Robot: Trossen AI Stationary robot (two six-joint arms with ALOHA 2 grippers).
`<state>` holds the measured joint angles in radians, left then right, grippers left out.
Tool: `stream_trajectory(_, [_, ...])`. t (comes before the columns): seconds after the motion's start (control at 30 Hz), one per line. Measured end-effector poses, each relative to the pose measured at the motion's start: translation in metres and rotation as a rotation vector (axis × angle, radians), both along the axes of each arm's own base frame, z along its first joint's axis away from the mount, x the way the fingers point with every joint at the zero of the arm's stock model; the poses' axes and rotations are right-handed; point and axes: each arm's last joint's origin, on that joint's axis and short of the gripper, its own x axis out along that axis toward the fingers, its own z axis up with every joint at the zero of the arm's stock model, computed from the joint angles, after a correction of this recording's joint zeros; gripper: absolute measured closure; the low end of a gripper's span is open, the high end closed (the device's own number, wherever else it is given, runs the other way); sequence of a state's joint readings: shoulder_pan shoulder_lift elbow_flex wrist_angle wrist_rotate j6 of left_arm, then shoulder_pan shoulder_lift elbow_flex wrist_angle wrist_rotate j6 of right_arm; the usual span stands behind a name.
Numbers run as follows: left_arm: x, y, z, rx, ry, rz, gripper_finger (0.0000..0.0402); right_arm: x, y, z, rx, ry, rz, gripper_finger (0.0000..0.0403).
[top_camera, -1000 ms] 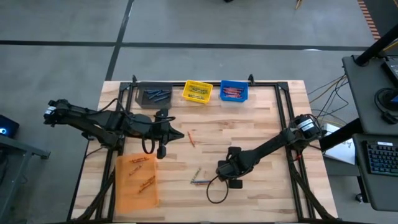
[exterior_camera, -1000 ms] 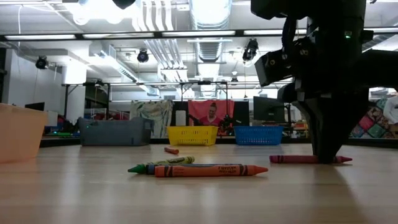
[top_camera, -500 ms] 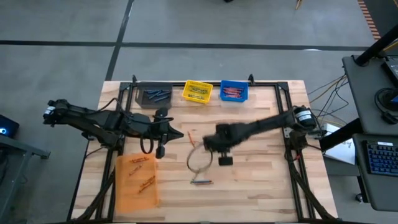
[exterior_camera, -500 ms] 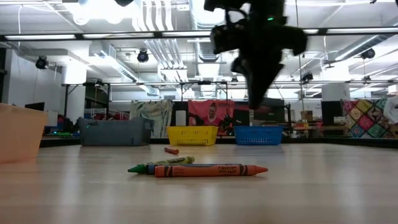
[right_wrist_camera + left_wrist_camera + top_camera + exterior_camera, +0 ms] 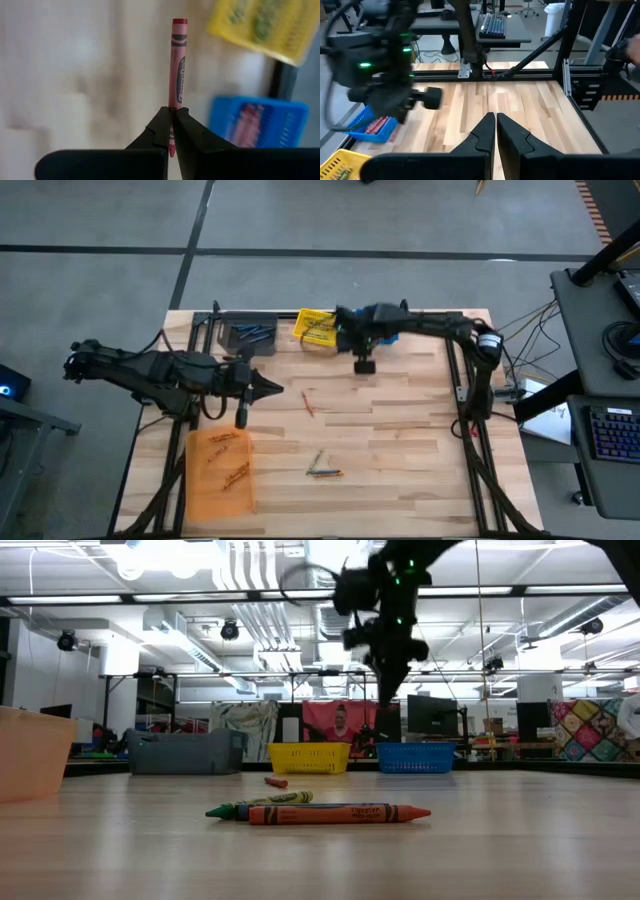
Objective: Sort crayons
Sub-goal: Put the red crayon into the blue bin
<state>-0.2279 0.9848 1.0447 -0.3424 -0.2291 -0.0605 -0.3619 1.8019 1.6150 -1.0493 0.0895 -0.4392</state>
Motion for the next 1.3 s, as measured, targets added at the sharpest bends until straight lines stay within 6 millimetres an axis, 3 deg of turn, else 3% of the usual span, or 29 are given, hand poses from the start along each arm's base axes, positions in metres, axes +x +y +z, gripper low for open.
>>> stream_trajectory(0.23, [0.0, 0.002, 0.0, 0.023, -0.002, 0.06, 0.0402, -0.042, -0.075, -0.004, 0.006, 0.049, -0.092, 0.0394])
stream_trajectory(0.4, [0.001, 0.002, -0.001, 0.048, 0.005, 0.071, 0.0402, -0.067, -0.111, -0.013, 0.021, 0.076, -0.129, 0.0394])
stream_trajectory(0.6, [0.001, 0.004, -0.001, 0.068, 0.003, 0.118, 0.0402, -0.084, -0.145, -0.033, 0.057, 0.069, -0.178, 0.0394])
stream_trajectory(0.97, [0.001, 0.004, -0.001, 0.088, 0.003, 0.14, 0.0402, -0.083, -0.164, -0.069, 0.089, 0.107, -0.174, 0.0394])
stream_trajectory(1.3, [0.001, 0.004, -0.001, 0.095, 0.001, 0.138, 0.0402, -0.081, -0.167, -0.077, 0.088, 0.106, -0.175, 0.0394])
